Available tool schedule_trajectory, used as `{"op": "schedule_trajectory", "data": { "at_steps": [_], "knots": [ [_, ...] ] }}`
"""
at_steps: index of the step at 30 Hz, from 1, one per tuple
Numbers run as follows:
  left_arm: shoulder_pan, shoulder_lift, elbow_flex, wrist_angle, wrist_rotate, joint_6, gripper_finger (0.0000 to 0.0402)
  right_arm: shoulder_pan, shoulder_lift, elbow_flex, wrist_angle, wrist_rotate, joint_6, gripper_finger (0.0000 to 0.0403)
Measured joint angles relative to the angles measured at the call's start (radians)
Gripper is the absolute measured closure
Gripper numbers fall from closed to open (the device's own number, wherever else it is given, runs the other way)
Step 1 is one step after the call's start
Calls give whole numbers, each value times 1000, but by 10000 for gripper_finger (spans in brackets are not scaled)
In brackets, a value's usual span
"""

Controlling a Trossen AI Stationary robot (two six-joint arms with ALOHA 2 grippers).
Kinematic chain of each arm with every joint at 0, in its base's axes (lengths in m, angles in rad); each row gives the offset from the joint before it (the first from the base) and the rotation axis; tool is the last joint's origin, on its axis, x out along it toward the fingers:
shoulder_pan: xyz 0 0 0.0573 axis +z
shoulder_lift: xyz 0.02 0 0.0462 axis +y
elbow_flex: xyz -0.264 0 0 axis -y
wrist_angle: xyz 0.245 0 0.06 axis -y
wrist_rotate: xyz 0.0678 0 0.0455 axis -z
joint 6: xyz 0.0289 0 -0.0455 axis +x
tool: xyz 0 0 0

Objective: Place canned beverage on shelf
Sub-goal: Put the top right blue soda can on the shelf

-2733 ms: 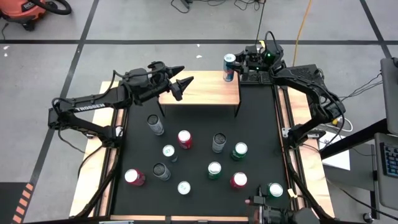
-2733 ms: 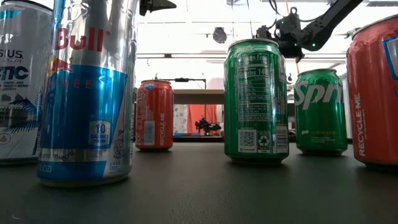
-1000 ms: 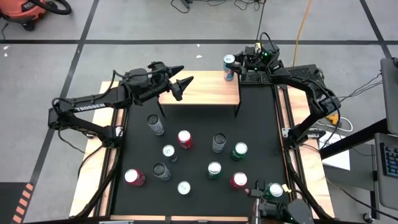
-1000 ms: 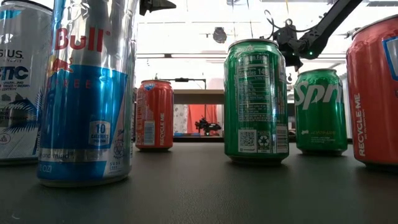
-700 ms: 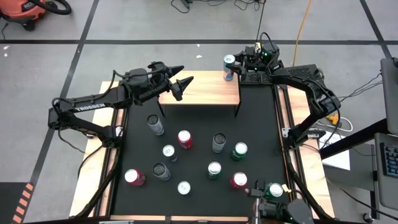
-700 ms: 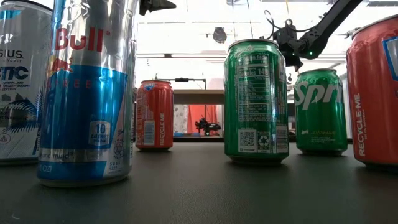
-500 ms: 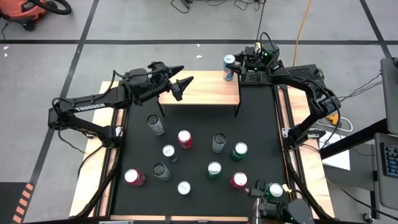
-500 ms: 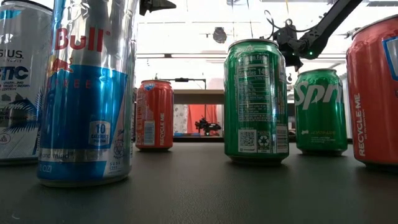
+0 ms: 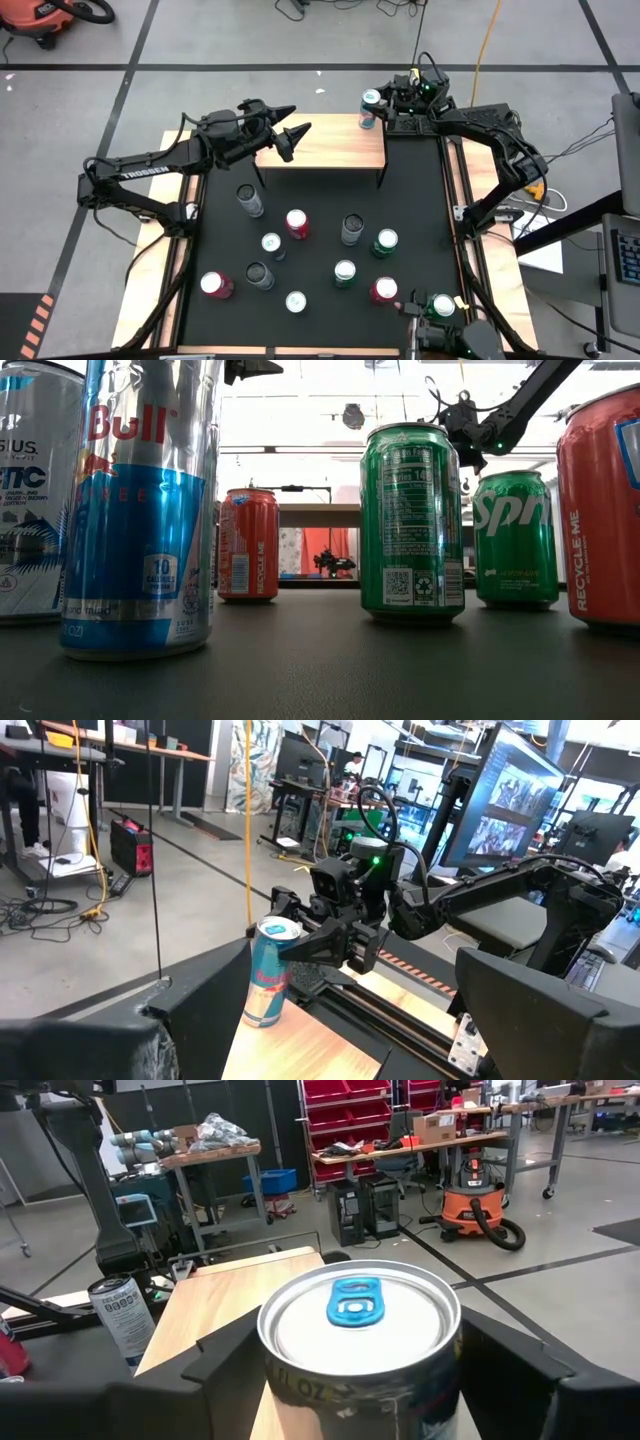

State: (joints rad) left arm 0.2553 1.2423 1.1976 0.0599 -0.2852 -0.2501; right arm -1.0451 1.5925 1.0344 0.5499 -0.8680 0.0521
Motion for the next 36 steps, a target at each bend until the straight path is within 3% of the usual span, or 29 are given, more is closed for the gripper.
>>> {"op": "schedule_trajectory", "data": {
  "at_steps": [36],
  "knots": [
    [0,0,0,-36,22,0,47,-4,0,0,-32,5,11,124]
  ]
}}
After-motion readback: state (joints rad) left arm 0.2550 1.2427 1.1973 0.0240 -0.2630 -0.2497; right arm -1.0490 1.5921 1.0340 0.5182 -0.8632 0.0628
